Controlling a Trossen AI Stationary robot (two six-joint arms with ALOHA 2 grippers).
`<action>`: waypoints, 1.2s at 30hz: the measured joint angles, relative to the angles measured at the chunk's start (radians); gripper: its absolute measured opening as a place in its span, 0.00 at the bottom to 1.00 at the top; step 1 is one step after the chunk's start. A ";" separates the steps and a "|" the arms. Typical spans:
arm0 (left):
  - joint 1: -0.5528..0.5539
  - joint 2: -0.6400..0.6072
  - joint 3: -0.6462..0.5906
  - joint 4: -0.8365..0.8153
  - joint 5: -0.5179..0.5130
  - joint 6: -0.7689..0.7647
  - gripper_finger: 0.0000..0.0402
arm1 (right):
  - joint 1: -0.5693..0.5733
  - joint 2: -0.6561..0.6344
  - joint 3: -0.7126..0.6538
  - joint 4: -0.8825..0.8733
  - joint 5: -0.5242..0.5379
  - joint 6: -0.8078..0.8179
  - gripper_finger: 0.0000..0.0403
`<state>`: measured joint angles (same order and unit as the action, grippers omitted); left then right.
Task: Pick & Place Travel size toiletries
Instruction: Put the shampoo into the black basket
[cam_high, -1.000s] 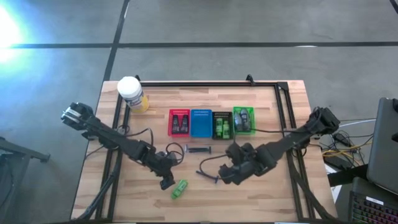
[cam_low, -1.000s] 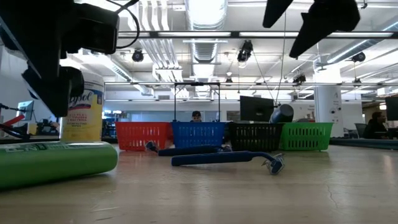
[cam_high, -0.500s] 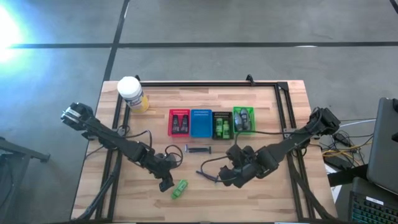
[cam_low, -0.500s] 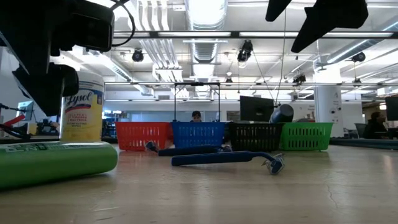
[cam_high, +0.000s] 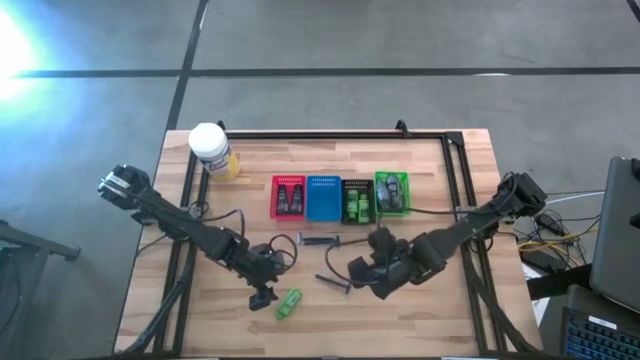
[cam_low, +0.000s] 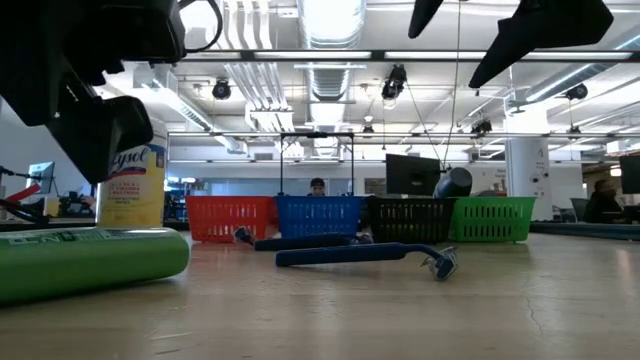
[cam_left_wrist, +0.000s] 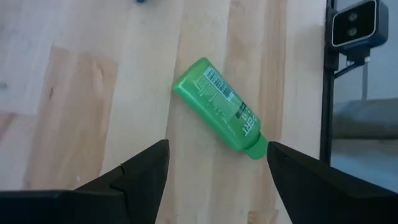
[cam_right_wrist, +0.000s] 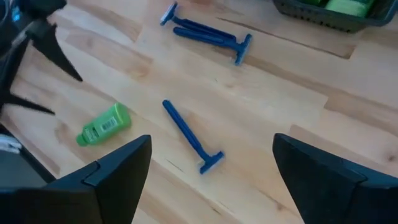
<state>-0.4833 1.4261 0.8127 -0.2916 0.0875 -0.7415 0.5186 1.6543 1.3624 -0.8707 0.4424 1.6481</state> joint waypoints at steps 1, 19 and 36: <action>0.002 0.000 0.000 0.000 0.000 0.015 0.69 | -0.001 0.000 0.000 0.007 -0.004 0.012 0.84; 0.001 -0.002 0.000 0.000 -0.002 0.030 0.69 | 0.007 0.000 0.000 0.143 -0.033 0.024 0.85; -0.108 0.000 0.083 -0.003 -0.221 -0.428 0.69 | 0.007 0.000 -0.039 0.051 -0.102 -0.290 0.88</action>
<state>-0.5917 1.4257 0.8961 -0.2942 -0.1335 -1.1700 0.5255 1.6543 1.3234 -0.8193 0.3401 1.3586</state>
